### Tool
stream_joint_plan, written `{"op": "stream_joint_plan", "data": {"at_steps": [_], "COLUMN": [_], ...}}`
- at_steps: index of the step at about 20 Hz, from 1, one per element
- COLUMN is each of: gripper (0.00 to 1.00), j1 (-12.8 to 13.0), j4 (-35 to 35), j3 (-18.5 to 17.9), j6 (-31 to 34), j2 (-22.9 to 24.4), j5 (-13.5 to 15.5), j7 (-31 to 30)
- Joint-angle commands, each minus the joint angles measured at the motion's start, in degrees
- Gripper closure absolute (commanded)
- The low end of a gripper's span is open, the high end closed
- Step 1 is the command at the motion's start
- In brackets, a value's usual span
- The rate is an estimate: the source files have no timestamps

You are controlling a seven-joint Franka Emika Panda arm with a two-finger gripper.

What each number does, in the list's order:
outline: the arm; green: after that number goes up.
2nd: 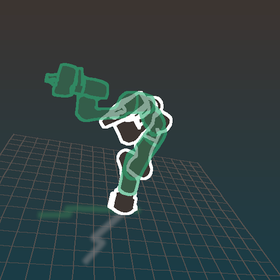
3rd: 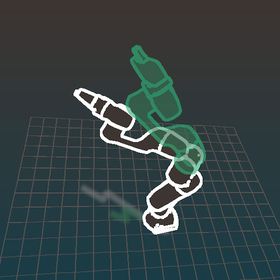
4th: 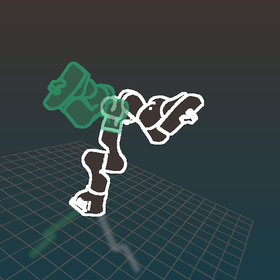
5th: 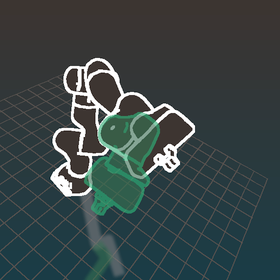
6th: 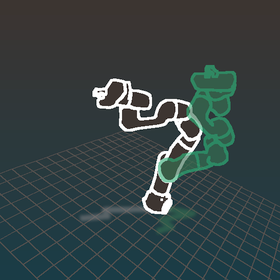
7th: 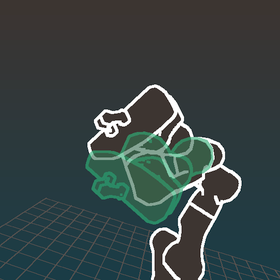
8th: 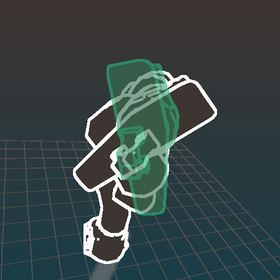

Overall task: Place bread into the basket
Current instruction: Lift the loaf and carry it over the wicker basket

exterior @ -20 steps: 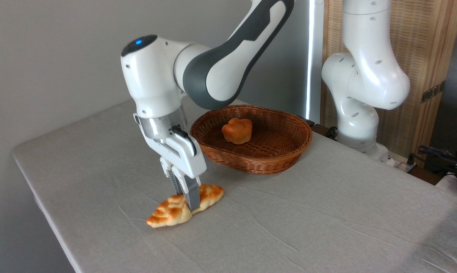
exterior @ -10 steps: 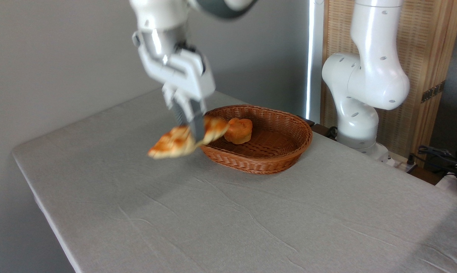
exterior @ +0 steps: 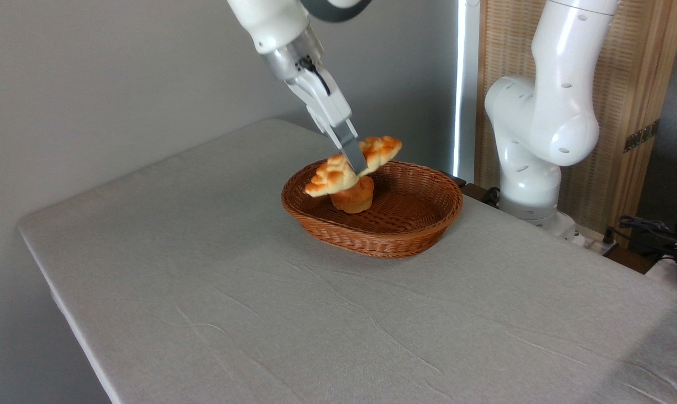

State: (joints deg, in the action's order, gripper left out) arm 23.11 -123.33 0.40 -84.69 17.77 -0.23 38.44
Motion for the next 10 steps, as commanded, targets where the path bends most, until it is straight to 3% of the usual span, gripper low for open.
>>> {"op": "stream_joint_plan", "data": {"at_steps": [1, 2, 10], "gripper": [0.09, 0.0, 0.0], "j1": [0.3, 0.3, 0.3], "j4": [-1.3, -1.2, -1.2], "j3": [-1.1, -1.1, -0.8], "j6": [0.7, 1.0, 1.5], "j2": [0.6, 0.6, 0.0], "j5": [-3.2, -3.2, -3.5], "j7": [1.5, 1.5, 1.8]}}
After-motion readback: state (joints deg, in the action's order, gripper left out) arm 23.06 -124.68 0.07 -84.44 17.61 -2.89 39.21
